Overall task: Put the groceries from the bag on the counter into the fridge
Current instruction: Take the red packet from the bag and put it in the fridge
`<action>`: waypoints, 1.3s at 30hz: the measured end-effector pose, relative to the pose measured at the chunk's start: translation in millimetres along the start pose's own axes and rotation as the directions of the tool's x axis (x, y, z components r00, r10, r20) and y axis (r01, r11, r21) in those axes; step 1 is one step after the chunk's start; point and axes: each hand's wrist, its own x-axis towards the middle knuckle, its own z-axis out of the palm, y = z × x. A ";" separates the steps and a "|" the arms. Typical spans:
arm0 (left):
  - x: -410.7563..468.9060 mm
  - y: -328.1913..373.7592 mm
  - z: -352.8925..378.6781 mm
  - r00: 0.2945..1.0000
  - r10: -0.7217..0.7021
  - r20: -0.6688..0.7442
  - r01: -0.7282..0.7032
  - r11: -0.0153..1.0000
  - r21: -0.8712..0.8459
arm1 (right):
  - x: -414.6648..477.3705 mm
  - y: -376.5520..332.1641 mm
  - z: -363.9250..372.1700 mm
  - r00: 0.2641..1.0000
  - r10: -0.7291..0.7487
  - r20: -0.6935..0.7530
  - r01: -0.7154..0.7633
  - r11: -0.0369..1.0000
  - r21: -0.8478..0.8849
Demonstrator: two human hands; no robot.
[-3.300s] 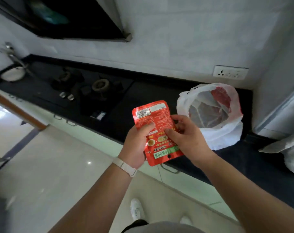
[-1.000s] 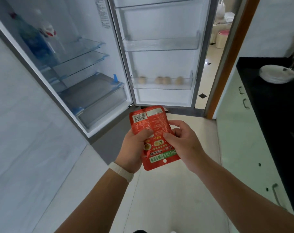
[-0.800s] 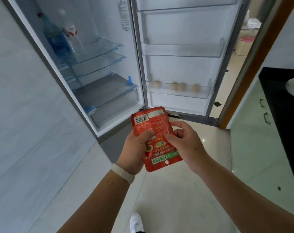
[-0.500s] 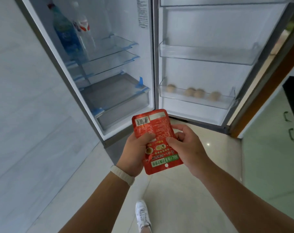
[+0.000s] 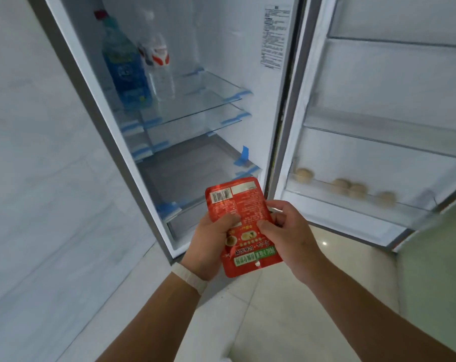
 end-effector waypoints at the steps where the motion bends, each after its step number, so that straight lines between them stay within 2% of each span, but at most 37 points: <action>1: 7.2 4.5 -6.7 1.000 0.001 -0.007 -0.001 1.000 0.007 | 8.7 -0.8 7.6 1.000 0.003 0.006 -0.003 1.000 -0.005; 12: 71.7 15.4 -49.4 0.996 -0.076 -0.056 0.075 0.997 -0.036 | 81.1 3.5 40.3 0.995 0.054 0.085 -0.050 0.998 -0.044; 18: 113.4 4.2 -54.2 0.983 -0.089 -0.159 0.099 0.993 0.057 | 134.7 18.8 43.6 0.989 0.087 0.122 -0.074 0.991 -0.109; 23: 148.4 7.9 -55.1 0.958 -0.122 -0.260 0.136 0.990 0.037 | 191.4 22.2 51.5 0.965 0.131 0.228 -0.114 0.990 -0.088; 29: 191.6 17.6 -49.3 0.935 -0.021 -0.354 0.056 0.994 0.090 | 253.6 21.4 55.6 0.929 0.124 0.349 -0.115 0.992 -0.048; 34: 222.2 11.3 -56.0 0.884 -0.025 -0.466 0.066 0.995 0.072 | 291.4 32.4 63.2 0.891 0.125 0.437 -0.082 0.990 -0.115; 39: 252.6 5.9 -75.6 0.850 0.045 -0.524 0.062 0.981 0.185 | 322.7 50.0 76.9 0.870 0.153 0.469 -0.085 0.983 -0.164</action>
